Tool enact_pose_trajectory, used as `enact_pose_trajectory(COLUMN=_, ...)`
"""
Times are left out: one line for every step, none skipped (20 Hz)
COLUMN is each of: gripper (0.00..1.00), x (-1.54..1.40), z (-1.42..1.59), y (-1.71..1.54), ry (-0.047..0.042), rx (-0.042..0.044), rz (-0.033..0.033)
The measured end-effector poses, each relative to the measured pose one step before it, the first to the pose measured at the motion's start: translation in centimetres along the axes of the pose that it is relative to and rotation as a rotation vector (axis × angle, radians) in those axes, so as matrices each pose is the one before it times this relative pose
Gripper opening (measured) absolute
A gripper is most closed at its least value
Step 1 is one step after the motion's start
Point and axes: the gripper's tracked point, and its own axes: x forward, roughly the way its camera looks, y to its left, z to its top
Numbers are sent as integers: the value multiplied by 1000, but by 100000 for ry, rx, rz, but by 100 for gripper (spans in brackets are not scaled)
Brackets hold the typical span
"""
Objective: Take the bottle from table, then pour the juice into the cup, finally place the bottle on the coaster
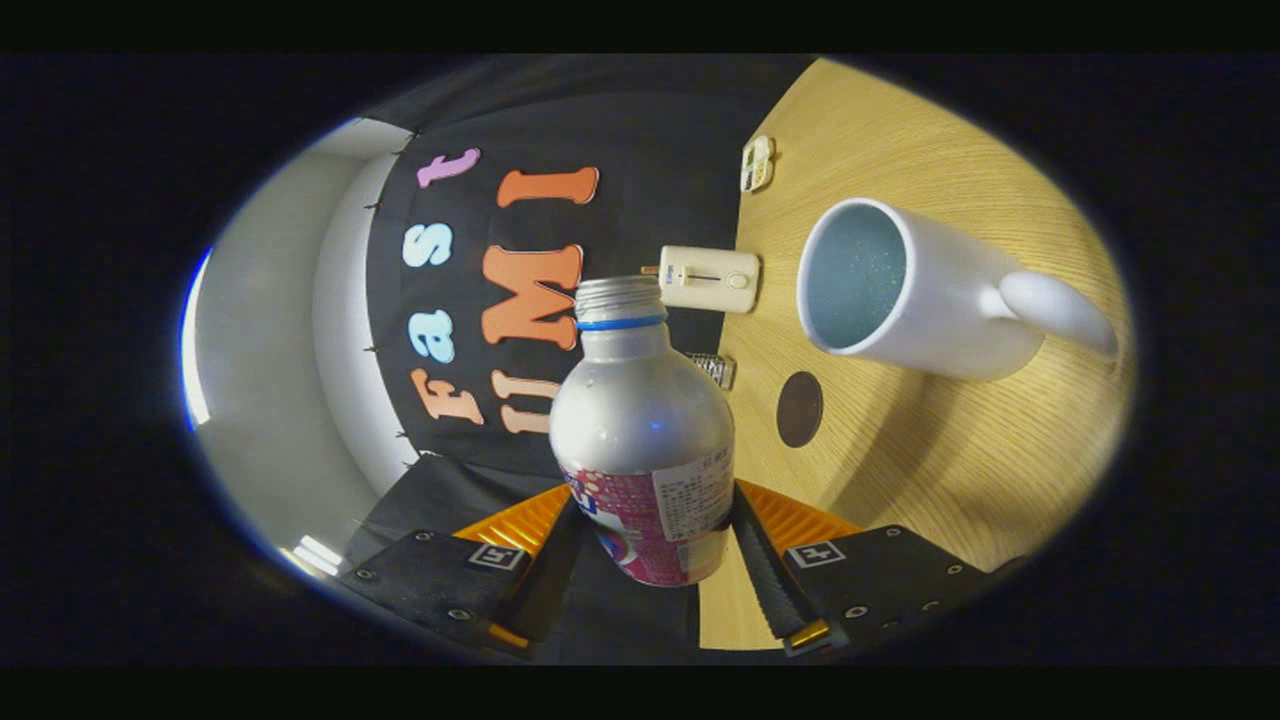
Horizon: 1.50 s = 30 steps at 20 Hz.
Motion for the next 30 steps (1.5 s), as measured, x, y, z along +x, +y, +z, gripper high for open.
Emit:
enact_pose_trajectory(gripper=80, x=-41, z=167, y=-37, ry=37, rx=1578, rz=86)
enact_pose_trajectory(gripper=80, x=-77, z=82, y=-53, ry=173, rx=1473, rz=-268)
enact_pose_trajectory(gripper=80, x=21, z=6, y=-197, ry=391, rx=1453, rz=-188)
enact_pose_trajectory(gripper=80, x=-139, z=-3, y=47, ry=392, rx=1274, rz=-332)
enact_pose_trajectory(gripper=80, x=-61, z=-33, y=-85, ry=375, rx=1002, rz=-257)
enact_pose_trajectory(gripper=80, x=-88, z=-172, y=-4, ry=633, rx=634, rz=-164)
enact_pose_trajectory(gripper=80, x=-23, z=-157, y=12, ry=628, rx=692, rz=84)
enact_pose_trajectory(gripper=80, x=50, z=-249, y=-2, ry=455, rx=457, rz=110)
enact_pose_trajectory(gripper=80, x=91, z=52, y=-9, ry=-1, rx=697, rz=-89)
enact_pose_trajectory(gripper=80, x=-153, z=144, y=10, ry=-20, rx=1437, rz=-47)
enact_pose_trajectory(gripper=80, x=-59, z=234, y=29, ry=-95, rx=1811, rz=-48)
enact_pose_trajectory(gripper=80, x=-50, z=158, y=129, ry=197, rx=1485, rz=293)
enact_pose_trajectory(gripper=80, x=-216, z=-192, y=57, ry=153, rx=1124, rz=243)
enact_pose_trajectory(gripper=80, x=-50, z=-32, y=74, ry=285, rx=1423, rz=173)
enact_pose_trajectory(gripper=80, x=75, z=-79, y=313, ry=284, rx=1753, rz=138)
enact_pose_trajectory(gripper=80, x=81, z=-32, y=89, ry=311, rx=1613, rz=-27)
enact_pose_trajectory(gripper=80, x=-73, z=-108, y=207, ry=403, rx=1226, rz=57)
enact_pose_trajectory(gripper=80, x=14, z=-63, y=86, ry=368, rx=789, rz=-80)
enact_pose_trajectory(gripper=80, x=-46, z=-116, y=87, ry=337, rx=1024, rz=-65)
enact_pose_trajectory(gripper=80, x=1, z=-58, y=87, ry=578, rx=1321, rz=54)
enact_pose_trajectory(gripper=80, x=-85, z=-100, y=70, ry=856, rx=1369, rz=-324)
enact_pose_trajectory(gripper=80, x=108, z=-23, y=129, ry=739, rx=1884, rz=-195)
enact_pose_trajectory(gripper=80, x=-136, z=-3, y=216, ry=93, rx=1946, rz=263)
enact_pose_trajectory(gripper=80, x=47, z=24, y=242, ry=-198, rx=952, rz=752)
enact_pose_trajectory(gripper=80, x=153, z=27, y=91, ry=-572, rx=304, rz=845)
enact_pose_trajectory(gripper=80, x=61, z=86, y=-20, ry=-179, rx=1118, rz=913)
enact_pose_trajectory(gripper=80, x=-69, z=-51, y=166, ry=-87, rx=1273, rz=777)
enact_pose_trajectory(gripper=79, x=-138, z=-52, y=106, ry=-16, rx=1068, rz=485)
enact_pose_trajectory(gripper=80, x=-73, z=0, y=55, ry=319, rx=1198, rz=311)
enact_pose_trajectory(gripper=80, x=-116, z=-9, y=137, ry=65, rx=1028, rz=494)
